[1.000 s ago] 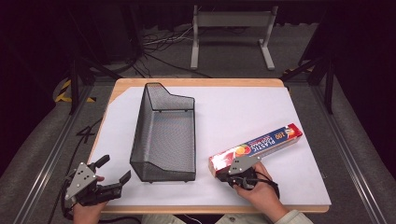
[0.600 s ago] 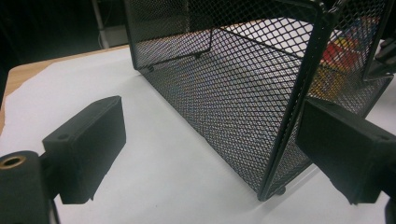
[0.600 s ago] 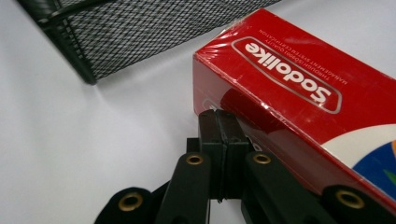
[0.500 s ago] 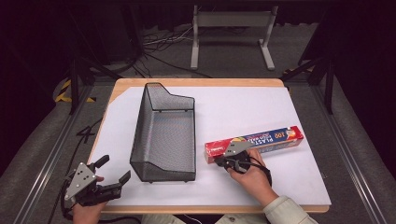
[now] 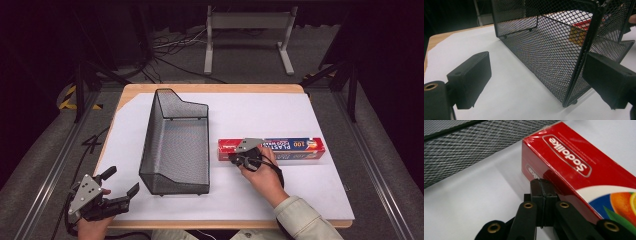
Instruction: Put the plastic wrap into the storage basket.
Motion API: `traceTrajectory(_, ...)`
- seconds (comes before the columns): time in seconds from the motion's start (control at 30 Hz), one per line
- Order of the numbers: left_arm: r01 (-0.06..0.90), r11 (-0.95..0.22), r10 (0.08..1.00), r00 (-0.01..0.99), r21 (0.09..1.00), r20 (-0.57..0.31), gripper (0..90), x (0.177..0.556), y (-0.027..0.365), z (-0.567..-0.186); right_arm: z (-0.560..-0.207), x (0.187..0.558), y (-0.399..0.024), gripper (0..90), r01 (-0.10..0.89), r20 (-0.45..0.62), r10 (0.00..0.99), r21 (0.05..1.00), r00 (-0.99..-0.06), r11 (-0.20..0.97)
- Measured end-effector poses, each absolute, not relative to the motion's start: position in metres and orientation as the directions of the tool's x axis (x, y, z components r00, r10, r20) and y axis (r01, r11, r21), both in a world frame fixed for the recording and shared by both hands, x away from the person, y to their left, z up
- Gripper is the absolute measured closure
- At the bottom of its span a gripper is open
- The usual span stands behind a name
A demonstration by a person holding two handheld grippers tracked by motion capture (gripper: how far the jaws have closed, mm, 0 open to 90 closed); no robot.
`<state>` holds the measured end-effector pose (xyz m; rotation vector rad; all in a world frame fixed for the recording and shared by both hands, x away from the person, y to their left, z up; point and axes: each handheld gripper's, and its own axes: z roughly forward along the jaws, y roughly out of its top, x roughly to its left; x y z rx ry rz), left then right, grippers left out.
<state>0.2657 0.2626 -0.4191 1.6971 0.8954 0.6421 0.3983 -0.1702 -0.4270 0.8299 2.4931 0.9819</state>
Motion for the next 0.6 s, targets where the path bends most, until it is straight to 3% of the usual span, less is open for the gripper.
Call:
traceTrajectory(0.3,0.25,-0.158,0.818,0.576,0.955,-0.015,9.4,0.265,0.263,-0.419,-0.43,0.42,-0.181,90.0,0.438,-0.094,0.684,0.704,-0.724,0.56)
traceTrajectory(0.6,0.25,-0.159,0.818,0.575,0.955,-0.014,9.4,0.265,0.263,-0.419,-0.425,0.417,-0.185,90.0,0.441,-0.07,0.676,0.708,-0.734,0.552)
